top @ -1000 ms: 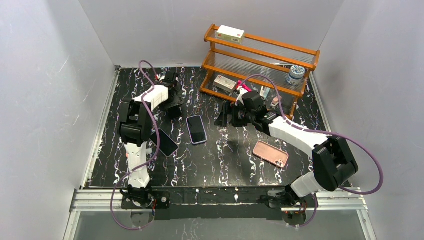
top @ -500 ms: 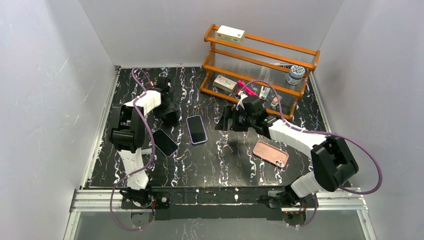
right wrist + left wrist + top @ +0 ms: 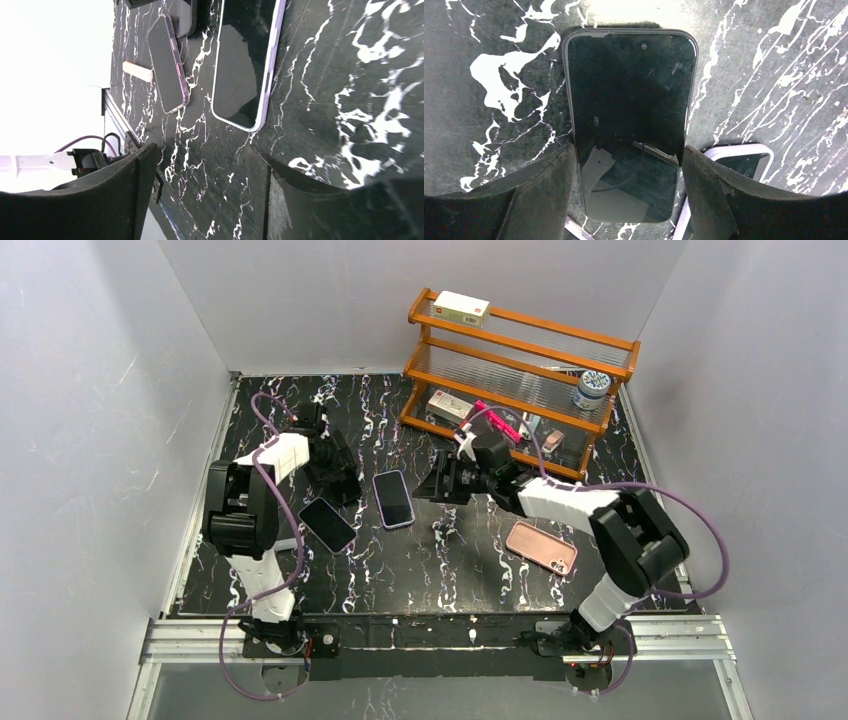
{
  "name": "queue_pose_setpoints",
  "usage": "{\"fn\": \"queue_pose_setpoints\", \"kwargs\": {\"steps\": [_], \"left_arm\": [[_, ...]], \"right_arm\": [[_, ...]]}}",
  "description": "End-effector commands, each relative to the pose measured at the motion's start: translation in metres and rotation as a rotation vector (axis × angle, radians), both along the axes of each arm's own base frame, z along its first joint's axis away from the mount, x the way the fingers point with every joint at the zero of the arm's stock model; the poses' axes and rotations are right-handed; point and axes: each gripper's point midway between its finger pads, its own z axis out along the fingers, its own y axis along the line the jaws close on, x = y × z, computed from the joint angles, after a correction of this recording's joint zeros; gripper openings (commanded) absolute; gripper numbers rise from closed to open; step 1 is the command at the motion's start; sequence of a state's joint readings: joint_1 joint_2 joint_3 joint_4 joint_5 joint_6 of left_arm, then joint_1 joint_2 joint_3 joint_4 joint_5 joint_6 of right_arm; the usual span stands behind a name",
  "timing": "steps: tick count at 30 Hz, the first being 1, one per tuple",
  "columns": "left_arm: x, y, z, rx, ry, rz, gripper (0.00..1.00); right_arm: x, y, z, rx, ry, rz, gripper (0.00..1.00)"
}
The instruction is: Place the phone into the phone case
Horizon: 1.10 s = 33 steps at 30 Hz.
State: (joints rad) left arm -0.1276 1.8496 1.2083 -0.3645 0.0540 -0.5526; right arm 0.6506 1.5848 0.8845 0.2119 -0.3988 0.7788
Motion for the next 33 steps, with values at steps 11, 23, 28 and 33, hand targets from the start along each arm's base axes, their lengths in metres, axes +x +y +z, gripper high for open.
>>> {"fn": "queue_pose_setpoints", "kwargs": {"steps": [11, 23, 28, 33], "left_arm": [[-0.049, -0.020, -0.030, -0.180, 0.147, -0.006, 0.41], [-0.058, -0.026, -0.031, -0.247, 0.141, -0.015, 0.41], [-0.057, -0.027, -0.029, -0.266, 0.135, -0.013, 0.41], [-0.060, -0.029, -0.030, -0.292, 0.132, -0.007, 0.41]], "right_arm": [[0.025, 0.107, -0.009, 0.110, -0.012, 0.097, 0.57], [0.049, 0.147, -0.050, 0.065, 0.023, 0.136, 0.50], [0.052, 0.159, -0.062, 0.056, 0.033, 0.156, 0.49], [0.052, 0.170, -0.072, 0.054, 0.043, 0.175, 0.40]]}}
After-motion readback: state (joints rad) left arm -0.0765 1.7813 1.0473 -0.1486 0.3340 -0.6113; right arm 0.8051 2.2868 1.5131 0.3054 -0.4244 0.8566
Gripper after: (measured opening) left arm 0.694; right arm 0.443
